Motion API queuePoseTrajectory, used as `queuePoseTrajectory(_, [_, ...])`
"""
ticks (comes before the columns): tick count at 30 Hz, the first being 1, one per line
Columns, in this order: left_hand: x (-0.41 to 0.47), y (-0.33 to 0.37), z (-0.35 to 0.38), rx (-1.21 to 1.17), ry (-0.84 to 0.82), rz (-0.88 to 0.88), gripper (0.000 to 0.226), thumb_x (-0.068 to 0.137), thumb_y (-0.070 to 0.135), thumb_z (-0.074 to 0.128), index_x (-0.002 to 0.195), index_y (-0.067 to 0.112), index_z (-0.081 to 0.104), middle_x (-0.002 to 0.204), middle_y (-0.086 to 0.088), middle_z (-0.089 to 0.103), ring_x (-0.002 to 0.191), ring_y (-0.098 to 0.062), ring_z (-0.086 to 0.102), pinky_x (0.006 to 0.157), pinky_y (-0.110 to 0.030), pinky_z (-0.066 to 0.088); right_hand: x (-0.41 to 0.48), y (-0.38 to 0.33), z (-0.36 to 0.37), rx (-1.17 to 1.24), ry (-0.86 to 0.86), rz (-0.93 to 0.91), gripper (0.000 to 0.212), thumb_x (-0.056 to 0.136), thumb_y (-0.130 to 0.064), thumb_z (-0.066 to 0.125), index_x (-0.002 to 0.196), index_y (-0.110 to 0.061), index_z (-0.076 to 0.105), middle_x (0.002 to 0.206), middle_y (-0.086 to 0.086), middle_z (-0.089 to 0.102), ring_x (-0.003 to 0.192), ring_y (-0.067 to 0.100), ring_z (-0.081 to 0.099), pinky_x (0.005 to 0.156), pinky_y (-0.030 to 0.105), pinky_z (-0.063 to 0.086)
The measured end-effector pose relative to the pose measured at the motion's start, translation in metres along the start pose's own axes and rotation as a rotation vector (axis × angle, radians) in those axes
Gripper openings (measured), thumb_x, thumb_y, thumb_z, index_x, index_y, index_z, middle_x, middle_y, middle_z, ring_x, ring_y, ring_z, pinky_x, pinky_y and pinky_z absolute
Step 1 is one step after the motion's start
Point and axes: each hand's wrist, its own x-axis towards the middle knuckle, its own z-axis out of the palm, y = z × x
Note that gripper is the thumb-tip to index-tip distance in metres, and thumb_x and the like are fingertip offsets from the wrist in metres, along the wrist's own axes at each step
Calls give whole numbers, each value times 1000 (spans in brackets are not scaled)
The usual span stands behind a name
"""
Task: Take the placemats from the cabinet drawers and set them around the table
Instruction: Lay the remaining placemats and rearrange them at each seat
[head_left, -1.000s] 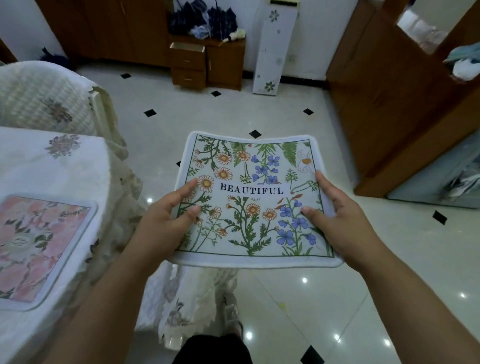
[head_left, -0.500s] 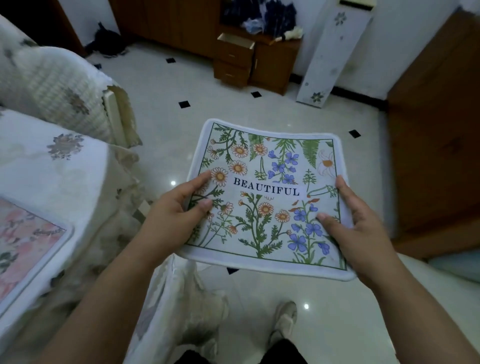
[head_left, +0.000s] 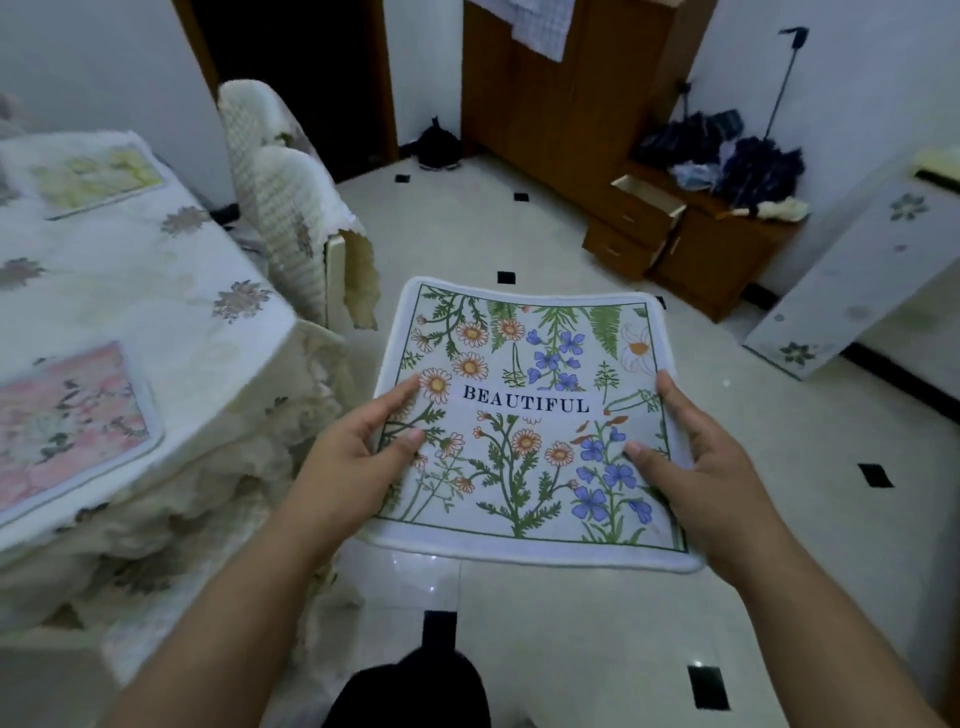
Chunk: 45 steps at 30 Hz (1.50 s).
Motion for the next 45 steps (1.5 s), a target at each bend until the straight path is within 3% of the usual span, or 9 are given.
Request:
queuePoseTrajectory(6, [47,10,3,-17,165,-18,52,92,22,72,128,58,60,128,24,66,113,-11,68,98,-44,55,99,-21,6,-32,-143,-46,75,88,-27,75,136,-70,37,134,-24,57,97,10,73,73,34,63])
queuePoseTrajectory(12, [129,9,-10,-58,301,-46,51,82,38,74,126,61,60,125,27,67,108,-12,71,94,-45,57,217,-47,36,-114,-255,-94,76,91,-25,73,138,-70,33,134,-26,56,98,11,73,78,38,63])
queuePoseTrajectory(16, [198,17,-25,-48,337,-29,53,76,49,71,125,65,57,121,35,64,105,-10,71,89,-40,59,294,-70,55,-195,-264,-121,76,91,-28,72,140,-70,31,118,-40,51,91,-3,70,67,20,60])
queuePoseTrajectory(19, [246,30,-37,-95,365,-37,50,82,42,72,123,66,58,122,31,65,103,-10,72,84,-32,61,346,-94,72,-200,-278,-147,76,92,-27,72,144,-64,31,115,-42,48,87,-8,69,62,15,57])
queuePoseTrajectory(22, [283,41,-53,-69,415,-21,51,90,27,72,119,67,60,120,32,66,99,-5,72,80,-26,60,392,-110,90,-165,-319,-158,76,93,-24,72,146,-61,33,123,-35,52,87,-3,72,62,18,58])
queuePoseTrajectory(26, [318,45,-77,-11,501,-57,52,91,27,73,121,67,59,120,31,67,102,-5,71,94,-38,58,442,-128,122,-134,-366,-155,74,92,-22,73,141,-64,38,131,-28,56,90,5,74,68,29,63])
queuePoseTrajectory(32, [359,40,-96,4,685,-97,51,92,28,72,121,68,58,114,42,63,100,4,69,93,-30,57,533,-142,184,-116,-528,-187,72,90,-19,75,137,-65,44,137,-20,57,93,12,74,73,39,64])
queuePoseTrajectory(38, [408,41,-105,-2,893,-146,52,93,28,71,123,68,57,128,32,59,100,2,70,86,-27,60,634,-153,250,-114,-773,-230,66,88,-22,77,132,-64,50,126,-21,67,92,10,75,77,38,63])
queuePoseTrajectory(45, [469,58,-104,19,1194,-223,51,93,31,71,127,66,55,130,32,57,119,-8,63,104,-43,51,740,-210,331,-167,-1075,-317,59,88,-22,77,133,-53,56,125,-19,68,99,8,73,80,34,62])
